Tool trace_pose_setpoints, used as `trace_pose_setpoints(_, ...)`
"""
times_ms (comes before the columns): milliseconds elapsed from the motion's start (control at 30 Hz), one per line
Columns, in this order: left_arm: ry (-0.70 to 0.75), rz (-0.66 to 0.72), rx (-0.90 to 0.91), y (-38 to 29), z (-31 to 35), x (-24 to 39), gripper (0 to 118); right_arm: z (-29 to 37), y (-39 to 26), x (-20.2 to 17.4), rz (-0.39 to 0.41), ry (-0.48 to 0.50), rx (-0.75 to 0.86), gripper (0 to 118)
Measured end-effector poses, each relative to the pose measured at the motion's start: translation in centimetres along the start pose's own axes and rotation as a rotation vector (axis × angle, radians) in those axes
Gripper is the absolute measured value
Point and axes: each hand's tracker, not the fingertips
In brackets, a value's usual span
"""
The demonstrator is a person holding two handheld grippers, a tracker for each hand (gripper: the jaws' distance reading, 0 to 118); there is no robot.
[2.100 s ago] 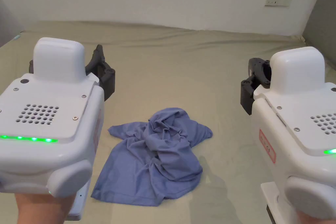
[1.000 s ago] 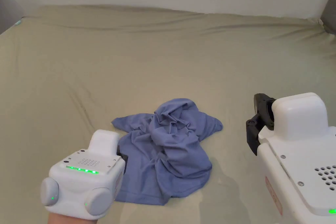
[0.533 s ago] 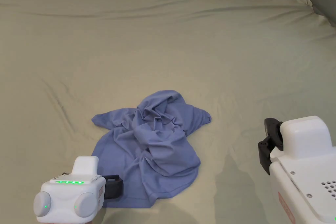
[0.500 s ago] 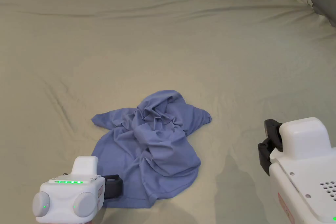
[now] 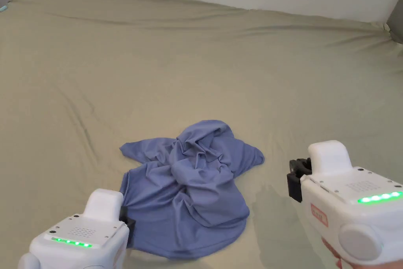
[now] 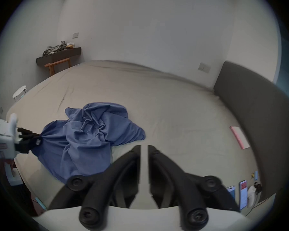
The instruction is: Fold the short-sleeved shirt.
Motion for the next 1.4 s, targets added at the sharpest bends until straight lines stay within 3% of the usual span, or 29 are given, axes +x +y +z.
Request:
trace_pose_setpoints(67, 0.006, 0.026, 0.027, 0.1, 1.6, -1.0, 3, -3.1, 1.0, 0.2, -0.021, 0.046, -0.066, 45)
trace_pose_setpoints(133, -0.003, 0.055, 0.035, 0.3, 2.6, -2.0, 3, -6.6, 1.7, -0.1, -0.02, 0.071, -0.129, 96)
trace_pose_setpoints(167, -0.006, 0.066, 0.036, 0.2, 2.9, -2.2, 3, -8.5, 2.0, -0.3, -0.011, 0.067, -0.162, 105)
trace_pose_setpoints(200, -0.012, 0.073, 0.035, 0.0, 3.1, -2.4, 3, -10.3, 2.2, -0.7, 0.0, 0.06, -0.166, 106)
trace_pose_setpoints(500, -0.024, 0.028, -0.011, -1.8, 2.2, -1.2, 3, -22.0, 1.9, -3.5, 0.109, 0.045, -0.281, 104)
trace_pose_setpoints(533, -0.023, 0.024, -0.015, -2.0, 2.1, -1.1, 3, -22.4, 1.5, -3.7, 0.127, 0.055, -0.286, 94)
trace_pose_setpoints(567, -0.02, 0.02, -0.019, -2.0, 2.0, -1.1, 3, -22.6, 1.4, -4.0, 0.133, 0.07, -0.285, 68)
trace_pose_setpoints(600, -0.019, 0.019, -0.02, -2.0, 1.9, -1.2, 3, -22.3, 1.5, -4.0, 0.13, 0.12, -0.276, 26)
trace_pose_setpoints(633, -0.019, 0.021, -0.021, -1.9, 1.9, -1.3, 3, -21.5, 1.9, -3.8, 0.085, 0.232, -0.253, 15)
trace_pose_setpoints(667, -0.016, 0.025, -0.023, -1.9, 1.7, -1.4, 3, -20.8, 2.0, -4.4, 0.122, 0.198, -0.226, 15)
trace_pose_setpoints(700, -0.013, 0.03, -0.022, -1.9, 1.7, -1.5, 3, -20.6, 1.9, -5.2, 0.201, 0.103, -0.224, 15)
trace_pose_setpoints(733, -0.013, 0.034, -0.022, -1.8, 1.6, -1.7, 3, -20.5, 1.6, -5.6, 0.263, 0.101, -0.229, 15)
trace_pose_setpoints(800, -0.013, 0.051, -0.007, -1.5, 1.9, -2.2, 3, -19.4, 1.4, -5.2, 0.219, 0.108, -0.209, 15)
trace_pose_setpoints(900, -0.004, 0.075, 0.051, -0.5, 3.3, -3.2, 3, -16.2, 2.1, -2.8, 0.09, 0.096, -0.141, 15)
trace_pose_setpoints(1233, 0.117, 0.131, 0.337, 6.5, 10.6, -8.1, 3, 1.8, 6.6, 6.3, -0.049, -0.014, 0.181, 15)
trace_pose_setpoints(1400, 0.156, 0.17, 0.469, 9.8, 15.3, -10.8, 3, 11.1, 7.0, 9.0, -0.189, -0.067, 0.389, 15)
